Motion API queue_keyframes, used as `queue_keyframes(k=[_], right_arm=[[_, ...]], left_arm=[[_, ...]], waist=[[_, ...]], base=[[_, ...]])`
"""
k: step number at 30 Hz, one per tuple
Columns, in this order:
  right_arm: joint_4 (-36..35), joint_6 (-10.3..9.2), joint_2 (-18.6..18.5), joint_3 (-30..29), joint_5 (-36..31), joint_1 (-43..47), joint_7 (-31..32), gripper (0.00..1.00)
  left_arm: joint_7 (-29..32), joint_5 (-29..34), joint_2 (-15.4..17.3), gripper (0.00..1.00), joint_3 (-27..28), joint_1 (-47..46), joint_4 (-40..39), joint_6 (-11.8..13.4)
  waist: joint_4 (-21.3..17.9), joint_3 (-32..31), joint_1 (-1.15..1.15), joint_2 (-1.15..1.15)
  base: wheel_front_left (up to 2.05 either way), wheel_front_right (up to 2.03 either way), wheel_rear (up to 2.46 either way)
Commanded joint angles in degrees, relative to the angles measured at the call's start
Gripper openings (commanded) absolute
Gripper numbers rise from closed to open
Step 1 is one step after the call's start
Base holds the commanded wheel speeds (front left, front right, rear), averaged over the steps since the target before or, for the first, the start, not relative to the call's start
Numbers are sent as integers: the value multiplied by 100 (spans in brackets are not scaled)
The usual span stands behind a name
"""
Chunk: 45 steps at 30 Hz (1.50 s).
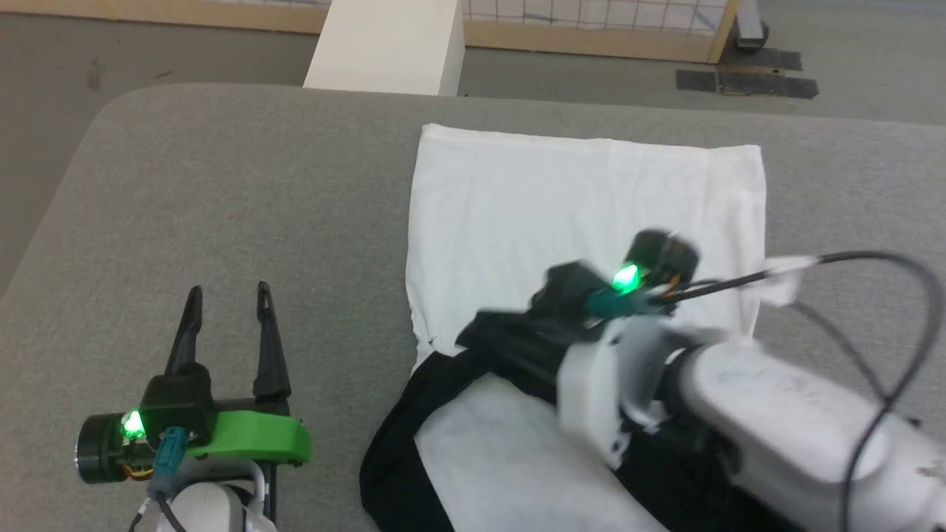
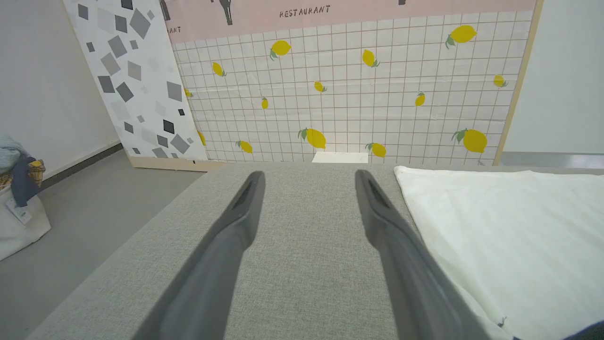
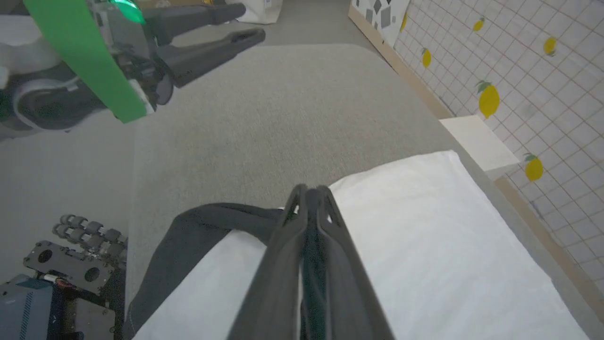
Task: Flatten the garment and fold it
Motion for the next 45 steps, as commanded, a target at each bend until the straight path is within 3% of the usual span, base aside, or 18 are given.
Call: queue_keyframes(k=[1,9,15,16,18,23,30,33,35,40,45], right_arm=[[494,-10,252,427,-88,-99,-51,0],[2247,-10,646,1361,101,54,-199,0],[2766,-10,788,1528,51,170,-357,0],[2745,-10,794,1531,38,135,-461,26],[2641,-10,777,1534,15,42,-770,100],[1971,-10,466,1337,-37,-104,-1451,100],[888,-10,-130,-46,-244,332,-2161,100],[771,-10,-185,-1190,-762,719,-2652,100],[770,-10,-20,-2117,-1199,1071,-2995,100],[431,-10,786,-4196,-2210,2070,-3303,100],[-168,-10,1593,-5445,-2685,2894,-3357,100]], left_arm=[[-20,-24,-70,100,-51,-158,31,-2],[-21,-94,-133,100,-123,-378,142,0],[-21,-87,-151,100,-72,-398,243,4],[-21,-76,-151,100,-57,-382,263,1],[-21,-46,-144,100,-17,-338,306,-5],[-21,14,-84,100,90,-178,377,-15],[-21,67,83,100,198,-131,400,-72],[-21,60,189,100,267,-298,450,-108],[-21,54,268,100,294,-476,522,-154],[-21,76,494,100,270,-1111,872,-316],[-15,105,654,100,117,-1957,1419,-514]], waist=[[163,165,0,0],[358,473,0,0],[289,470,0,0],[264,436,0,0],[193,338,0,0],[-24,-2,0,0],[-345,-289,0,0],[-488,-303,0,0],[-560,-279,0,0],[-737,-148,0,0],[-878,86,0,0]], base=[[0,0,0],[0,0,0],[0,0,0],[0,0,0],[0,0,0],[0,0,0],[0,0,0],[0,0,0],[0,0,0],[0,0,0],[0,0,0]])
